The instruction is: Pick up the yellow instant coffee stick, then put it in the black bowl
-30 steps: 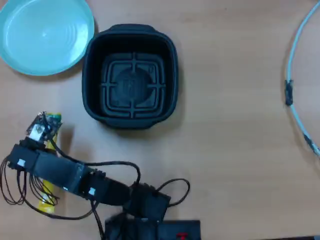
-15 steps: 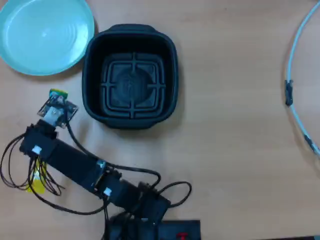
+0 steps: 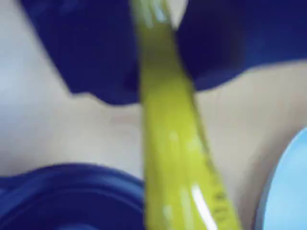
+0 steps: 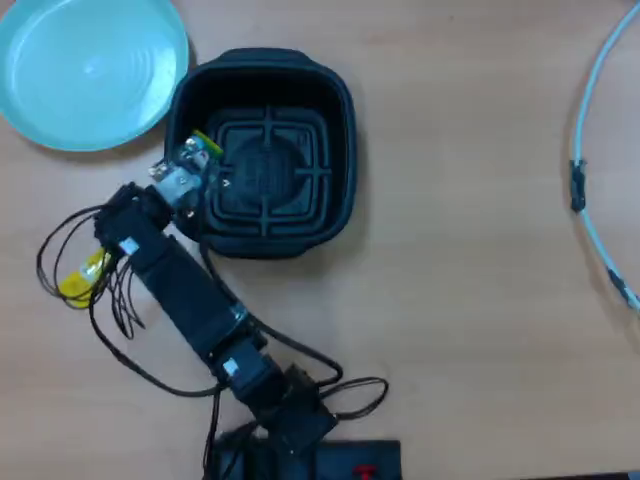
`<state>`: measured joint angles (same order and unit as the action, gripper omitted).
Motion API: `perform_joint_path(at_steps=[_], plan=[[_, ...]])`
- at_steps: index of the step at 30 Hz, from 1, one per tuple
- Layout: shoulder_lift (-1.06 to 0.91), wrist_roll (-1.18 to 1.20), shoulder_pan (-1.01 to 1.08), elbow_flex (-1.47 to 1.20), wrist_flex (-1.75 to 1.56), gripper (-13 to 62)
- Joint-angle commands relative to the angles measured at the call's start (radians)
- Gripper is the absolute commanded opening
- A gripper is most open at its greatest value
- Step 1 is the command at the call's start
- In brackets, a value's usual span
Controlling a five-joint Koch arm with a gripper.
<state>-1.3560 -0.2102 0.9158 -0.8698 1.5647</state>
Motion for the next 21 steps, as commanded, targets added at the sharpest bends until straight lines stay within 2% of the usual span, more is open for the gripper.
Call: perform_joint_path(at_steps=[1, 21], plan=[[-0.060, 0.020, 0.054, 0.110, -0.055, -7.6], [-0.054, 0.009, 0.383, 0.098, -0.193, -7.5]])
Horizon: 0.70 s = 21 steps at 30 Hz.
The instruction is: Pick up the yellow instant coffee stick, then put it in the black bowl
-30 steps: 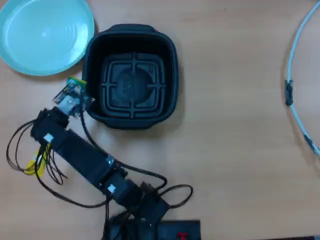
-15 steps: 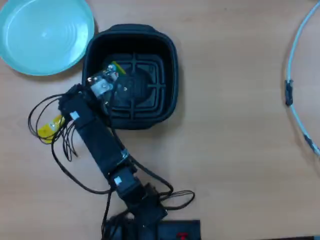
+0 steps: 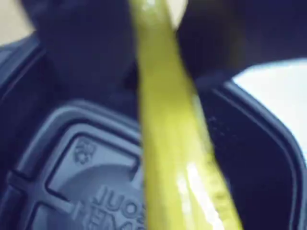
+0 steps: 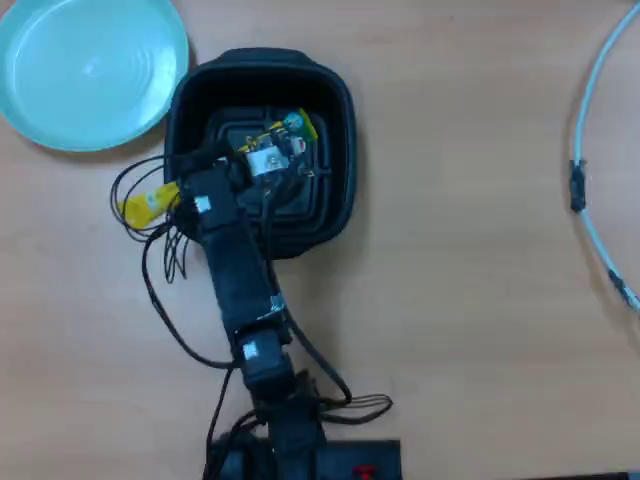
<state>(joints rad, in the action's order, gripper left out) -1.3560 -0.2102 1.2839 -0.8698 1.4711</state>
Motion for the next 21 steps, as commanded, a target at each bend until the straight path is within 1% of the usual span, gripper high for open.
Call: perform_joint_path(at_steps=[1, 5, 11, 21], plan=[[-0.054, 0.008, 0.023, 0.097, -0.115, -7.5], [0.003, 0.006, 0.089, 0.092, -0.181, -7.5], [0.087, 0.006, 0.130, 0.089, -0.264, -7.4], [0.202, 0.014, 0.140, 0.087, -0.288, -7.4]])
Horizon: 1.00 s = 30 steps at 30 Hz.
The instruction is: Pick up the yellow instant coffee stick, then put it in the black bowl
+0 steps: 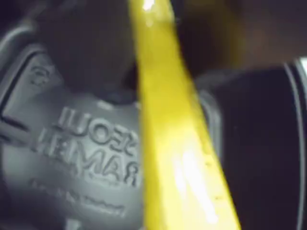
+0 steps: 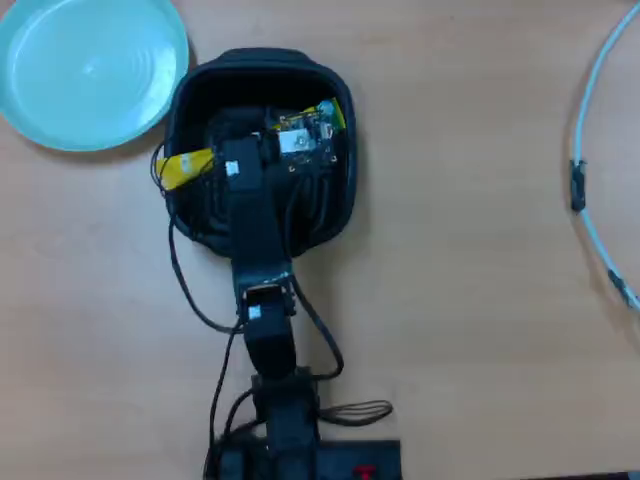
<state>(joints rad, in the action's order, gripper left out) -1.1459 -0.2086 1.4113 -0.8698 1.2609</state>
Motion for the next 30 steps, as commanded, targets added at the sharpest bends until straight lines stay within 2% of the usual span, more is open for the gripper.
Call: perform_joint_path(at_steps=[1, 18, 25, 30], plan=[[-0.002, 0.014, 0.014, 0.083, -0.077, -7.5], [0.015, 0.014, 0.040, -0.124, -0.121, -7.4], [0.014, 0.057, 0.046, -0.324, -0.318, -7.4], [0.015, 0.086, 0.046, -0.360, -0.373, -7.5]])
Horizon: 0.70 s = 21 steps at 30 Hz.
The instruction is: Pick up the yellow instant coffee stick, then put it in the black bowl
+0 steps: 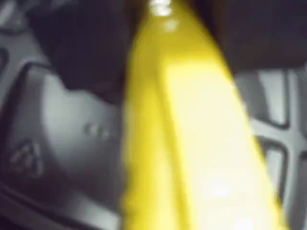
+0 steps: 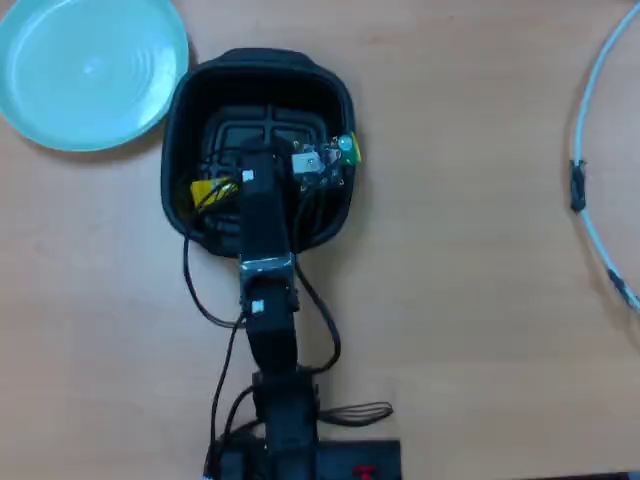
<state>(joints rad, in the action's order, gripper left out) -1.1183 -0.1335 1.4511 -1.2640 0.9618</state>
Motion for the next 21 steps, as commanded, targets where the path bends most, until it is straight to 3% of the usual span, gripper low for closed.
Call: perform_joint_path(at_steps=[1, 11, 21], plan=[[-0.012, 0.002, 0.005, 0.034, -0.074, -7.5], [-0.003, -0.103, -0.020, 0.043, -0.074, -4.1], [0.000, -0.095, -0.014, 0.037, -0.058, 29.0]])
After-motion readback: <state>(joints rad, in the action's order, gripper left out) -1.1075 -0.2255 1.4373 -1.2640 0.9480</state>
